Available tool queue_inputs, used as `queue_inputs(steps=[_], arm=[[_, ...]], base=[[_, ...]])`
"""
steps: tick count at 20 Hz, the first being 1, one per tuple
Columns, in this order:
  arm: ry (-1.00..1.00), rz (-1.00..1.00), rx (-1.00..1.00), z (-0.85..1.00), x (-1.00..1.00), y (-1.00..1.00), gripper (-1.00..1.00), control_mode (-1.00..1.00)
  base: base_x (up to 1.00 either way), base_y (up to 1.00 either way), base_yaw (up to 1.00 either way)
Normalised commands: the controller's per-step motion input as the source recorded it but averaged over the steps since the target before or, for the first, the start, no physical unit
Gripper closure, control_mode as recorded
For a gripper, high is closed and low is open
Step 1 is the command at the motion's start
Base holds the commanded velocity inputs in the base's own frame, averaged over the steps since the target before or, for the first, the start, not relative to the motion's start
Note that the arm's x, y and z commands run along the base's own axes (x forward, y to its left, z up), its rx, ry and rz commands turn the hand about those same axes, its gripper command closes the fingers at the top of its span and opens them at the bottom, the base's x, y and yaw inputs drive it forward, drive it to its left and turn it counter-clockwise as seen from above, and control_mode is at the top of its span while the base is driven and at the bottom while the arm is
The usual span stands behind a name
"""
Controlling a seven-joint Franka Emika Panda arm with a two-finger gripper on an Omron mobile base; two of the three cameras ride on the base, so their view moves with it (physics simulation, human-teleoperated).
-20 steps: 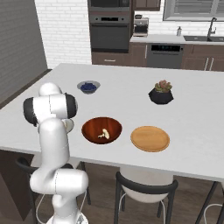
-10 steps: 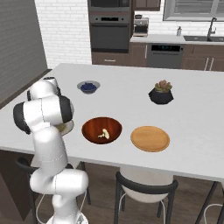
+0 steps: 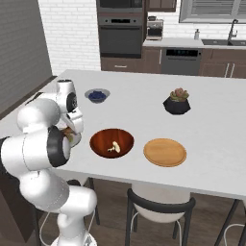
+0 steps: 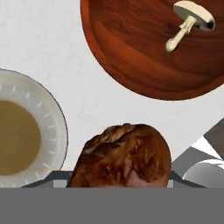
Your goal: Pick the chicken drumstick and mushroom from their plates and place them in the bowl. Then put the bowl in the fridge.
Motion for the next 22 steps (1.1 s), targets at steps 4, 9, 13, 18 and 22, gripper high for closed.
queue_inputs(steps=[4, 9, 13, 18, 22], arm=[[0.12, 0.0, 0.0, 0.3, -0.18, -1.0, 1.0, -1.0], [0.09, 0.02, 0.05, 0.27, 0.18, -1.0, 1.0, -1.0], [0.01, 0.06, 0.01, -0.08, 0.35, -0.88, 1.0, -1.0], [0.0, 0.08, 0.01, -0.59, 0.53, -0.38, 1.0, -1.0], [-0.03, 0.09, 0.0, -0.72, 0.33, 0.0, 1.0, -1.0]], base=[[0.0, 0.0, 0.0], [0.0, 0.0, 0.0], [0.0, 0.0, 0.0], [0.0, 0.0, 0.0], [0.0, 0.0, 0.0]])
